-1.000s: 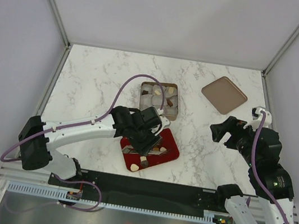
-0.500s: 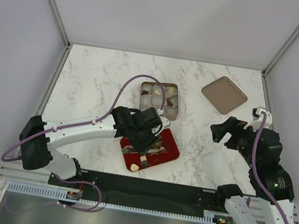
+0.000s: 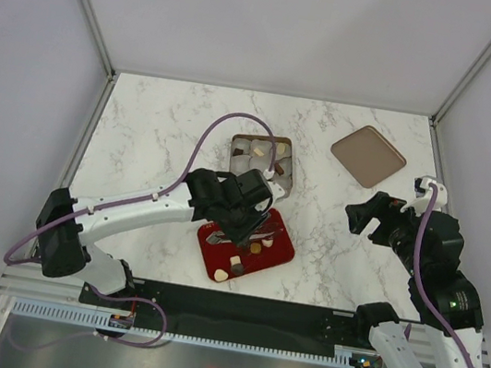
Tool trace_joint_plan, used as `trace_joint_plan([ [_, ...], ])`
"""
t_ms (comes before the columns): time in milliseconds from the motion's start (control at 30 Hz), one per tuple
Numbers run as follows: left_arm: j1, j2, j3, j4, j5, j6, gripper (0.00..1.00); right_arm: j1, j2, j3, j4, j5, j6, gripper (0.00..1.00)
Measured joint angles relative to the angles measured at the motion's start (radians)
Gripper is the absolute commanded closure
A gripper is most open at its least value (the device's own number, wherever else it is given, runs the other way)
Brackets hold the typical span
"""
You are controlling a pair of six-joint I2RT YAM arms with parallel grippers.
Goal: Pack the chocolate
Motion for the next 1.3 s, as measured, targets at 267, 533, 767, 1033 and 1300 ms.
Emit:
trace_joint_plan([
  [267,0.000,0.034,0.078,-0.025,-0.035,-0.011,0.57,0.000,-0.002,0.000,0.000,0.002,0.000,0.06],
  [533,0.000,0.046,0.108,-0.056,-0.047,-0.015,0.51,0.000,-0.005,0.007,-0.001,0.026,-0.004,0.06],
  [767,0.000,0.045,0.072,-0.068,-0.043,-0.015,0.50,0.000,-0.005,0.007,-0.003,0.032,-0.008,0.06],
  [1033,-0.020,0.045,0.044,-0.075,-0.014,-0.015,0.49,0.000,-0.006,0.007,-0.003,0.033,-0.008,0.06],
  [1300,-0.029,0.045,0.023,-0.071,-0.005,-0.015,0.50,0.000,-0.011,0.007,-0.004,0.033,-0.007,0.06],
])
